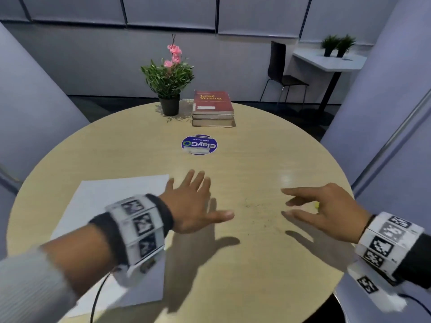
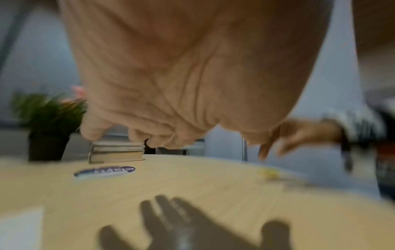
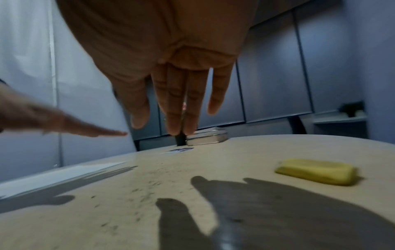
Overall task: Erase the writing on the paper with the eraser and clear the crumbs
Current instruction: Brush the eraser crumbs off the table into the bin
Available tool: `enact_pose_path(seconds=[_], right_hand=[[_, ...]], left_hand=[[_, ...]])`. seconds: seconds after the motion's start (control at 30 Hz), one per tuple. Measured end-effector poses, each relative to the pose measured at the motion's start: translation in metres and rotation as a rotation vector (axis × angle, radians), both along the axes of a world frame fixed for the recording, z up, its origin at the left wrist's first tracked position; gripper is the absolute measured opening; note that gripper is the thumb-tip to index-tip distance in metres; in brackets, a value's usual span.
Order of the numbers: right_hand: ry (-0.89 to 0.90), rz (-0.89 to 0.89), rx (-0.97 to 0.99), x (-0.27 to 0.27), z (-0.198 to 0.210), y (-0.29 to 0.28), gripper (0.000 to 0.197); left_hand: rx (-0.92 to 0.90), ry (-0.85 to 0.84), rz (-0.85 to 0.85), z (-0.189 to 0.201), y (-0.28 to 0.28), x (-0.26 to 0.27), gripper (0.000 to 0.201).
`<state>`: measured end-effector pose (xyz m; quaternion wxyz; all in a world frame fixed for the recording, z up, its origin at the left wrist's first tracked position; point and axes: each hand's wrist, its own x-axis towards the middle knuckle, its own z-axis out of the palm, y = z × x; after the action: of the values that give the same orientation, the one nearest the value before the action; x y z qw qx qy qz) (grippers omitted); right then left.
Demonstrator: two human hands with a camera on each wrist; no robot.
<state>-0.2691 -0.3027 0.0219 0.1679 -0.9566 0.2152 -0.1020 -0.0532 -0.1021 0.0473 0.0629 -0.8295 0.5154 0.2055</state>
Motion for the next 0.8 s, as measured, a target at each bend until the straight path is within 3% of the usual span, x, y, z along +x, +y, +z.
enact_pose_path(seconds=[0.1, 0.2, 0.33, 0.47, 0.53, 0.6, 0.67, 0.73, 0.8], right_hand=[[-0.003, -0.091, -0.008, -0.027, -0.005, -0.031, 0.051], [0.158, -0.195, -0.058, -0.055, -0.016, -0.063, 0.057], [0.273, -0.166, 0.03, -0.064, -0.037, -0.082, 0.06], [0.223, -0.115, 0.051, -0.054, -0.046, -0.1, 0.063], [0.245, -0.028, 0.075, -0.047, -0.048, -0.106, 0.056], [0.281, 0.03, 0.073, -0.039, -0.045, -0.114, 0.046], [0.202, 0.005, 0.062, -0.032, -0.039, -0.127, 0.043], [0.127, -0.058, 0.048, -0.023, -0.033, -0.145, 0.044], [0.181, -0.103, 0.029, -0.014, -0.032, -0.159, 0.045]], left_hand=[[0.12, -0.257, -0.052, -0.035, -0.036, 0.03, 0.118], [0.194, -0.228, 0.055, -0.053, -0.059, 0.048, 0.123], [0.153, -0.161, 0.119, -0.076, -0.085, 0.052, 0.133], [0.094, -0.073, 0.021, -0.077, -0.116, 0.032, 0.14], [0.057, -0.014, -0.042, -0.079, -0.121, 0.01, 0.14], [0.101, 0.036, -0.189, -0.079, -0.117, -0.011, 0.135], [0.183, 0.07, -0.304, -0.071, -0.115, -0.014, 0.126], [0.177, 0.01, -0.279, -0.057, -0.124, 0.004, 0.116], [0.145, -0.09, -0.162, -0.044, -0.14, 0.036, 0.111]])
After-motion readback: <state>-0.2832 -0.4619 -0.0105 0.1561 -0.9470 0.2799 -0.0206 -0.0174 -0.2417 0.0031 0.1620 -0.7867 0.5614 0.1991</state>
